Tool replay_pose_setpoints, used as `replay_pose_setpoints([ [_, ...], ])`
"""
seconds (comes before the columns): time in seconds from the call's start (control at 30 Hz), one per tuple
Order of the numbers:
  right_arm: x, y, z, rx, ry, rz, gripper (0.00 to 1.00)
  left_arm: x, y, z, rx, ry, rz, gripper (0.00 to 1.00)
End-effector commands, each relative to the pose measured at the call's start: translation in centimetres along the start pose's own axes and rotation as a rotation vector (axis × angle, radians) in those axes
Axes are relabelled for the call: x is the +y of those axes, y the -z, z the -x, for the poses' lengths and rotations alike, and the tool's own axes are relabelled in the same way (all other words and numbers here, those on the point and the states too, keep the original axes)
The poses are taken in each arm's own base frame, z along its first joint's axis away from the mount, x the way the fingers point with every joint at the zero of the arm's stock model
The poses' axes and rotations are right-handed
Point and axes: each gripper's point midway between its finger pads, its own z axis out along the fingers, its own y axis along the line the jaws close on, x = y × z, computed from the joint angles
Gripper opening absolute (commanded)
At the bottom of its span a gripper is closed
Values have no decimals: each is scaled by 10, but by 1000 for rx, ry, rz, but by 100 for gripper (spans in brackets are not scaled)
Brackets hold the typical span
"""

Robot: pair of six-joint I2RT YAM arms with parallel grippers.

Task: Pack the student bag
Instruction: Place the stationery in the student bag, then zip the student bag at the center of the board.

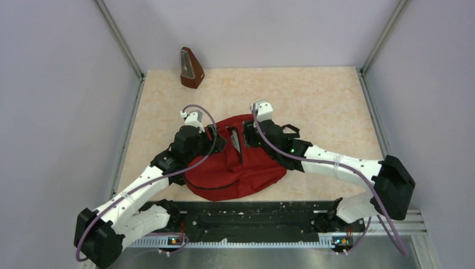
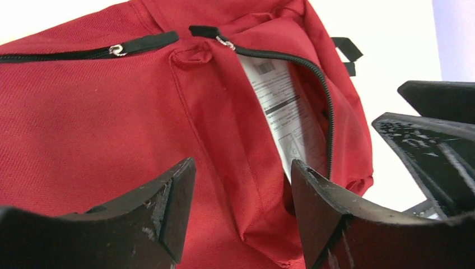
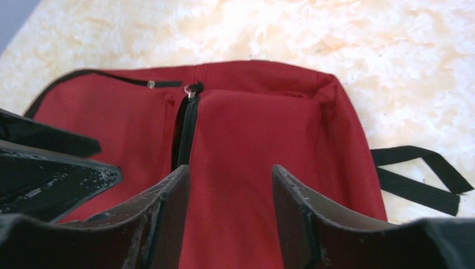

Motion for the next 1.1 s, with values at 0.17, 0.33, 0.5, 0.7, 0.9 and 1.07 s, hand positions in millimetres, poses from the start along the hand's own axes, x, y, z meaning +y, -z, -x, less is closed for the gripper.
replay_pose_setpoints([
  [0.17,19,-16,-88,242,137,127,39,-15,-12,19,-14,8,-13,72],
  [0.33,14,0,-117,298,86,158,38,-15,-29,20,3,-11,6,74],
  [0.5,9,10,-107,288,76,147,41,-11,-46,15,39,-17,32,74],
  [0.7,-1,20,-53,197,105,107,59,5,-53,2,127,-35,138,64],
  [0.9,-3,9,-6,136,59,207,69,17,-42,-11,124,-34,145,40],
  [1.07,2,-26,7,147,113,282,77,31,-33,-20,123,-15,190,20],
])
